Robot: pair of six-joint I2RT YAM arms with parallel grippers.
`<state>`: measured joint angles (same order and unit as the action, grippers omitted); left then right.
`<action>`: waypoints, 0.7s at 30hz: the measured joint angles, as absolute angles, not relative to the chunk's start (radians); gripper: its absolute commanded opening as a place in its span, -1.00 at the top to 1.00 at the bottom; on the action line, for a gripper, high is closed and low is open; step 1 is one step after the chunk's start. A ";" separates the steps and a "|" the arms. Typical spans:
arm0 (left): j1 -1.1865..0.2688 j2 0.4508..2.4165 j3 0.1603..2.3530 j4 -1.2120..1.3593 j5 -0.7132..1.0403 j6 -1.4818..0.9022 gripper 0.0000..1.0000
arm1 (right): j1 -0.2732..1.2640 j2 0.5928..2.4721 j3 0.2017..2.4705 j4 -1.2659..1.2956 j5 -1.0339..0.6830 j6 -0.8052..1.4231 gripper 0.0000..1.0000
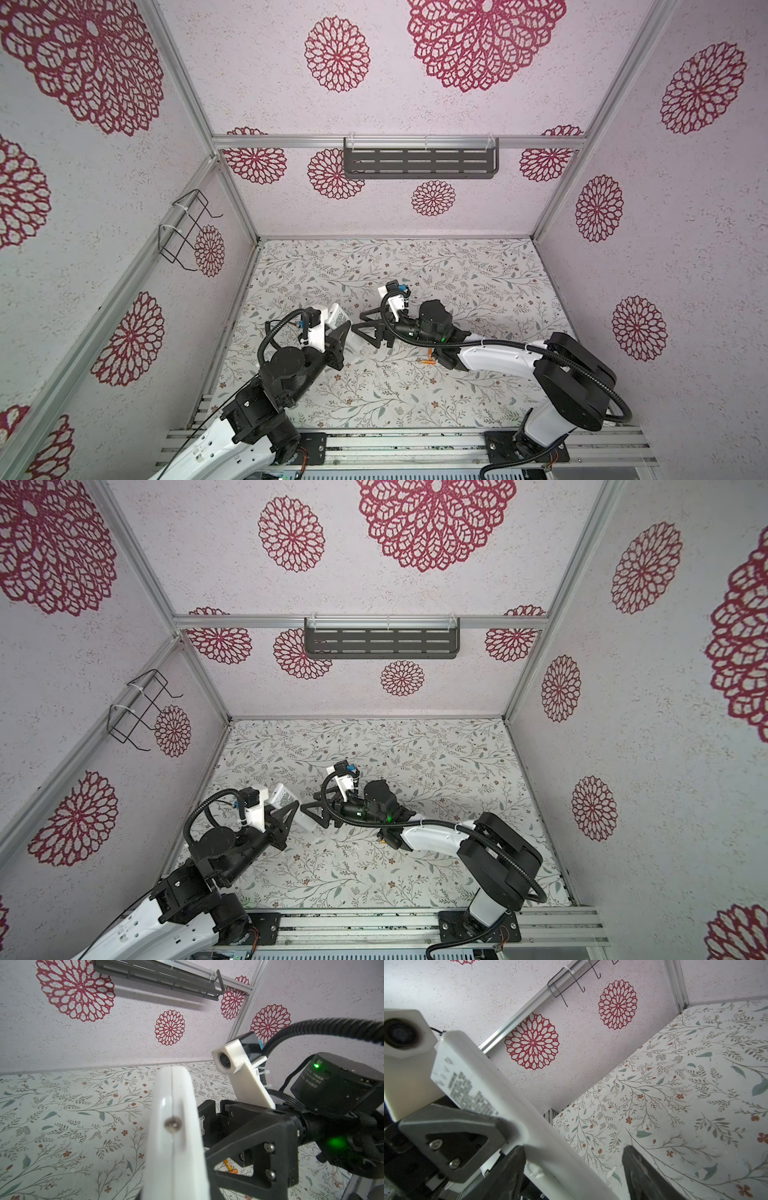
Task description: Load the batteries into the remote control
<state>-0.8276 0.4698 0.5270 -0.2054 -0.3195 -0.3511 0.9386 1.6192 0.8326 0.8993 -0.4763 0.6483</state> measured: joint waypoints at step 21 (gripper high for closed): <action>-0.773 0.452 0.507 -0.232 -0.352 -0.363 1.00 | 0.966 1.729 0.895 0.884 -0.450 0.769 -0.50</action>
<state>-0.7731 0.4522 0.5072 -0.2321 -0.3515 -0.3634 0.9661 1.7294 0.8948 0.8837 -0.4496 0.7689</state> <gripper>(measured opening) 0.211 0.748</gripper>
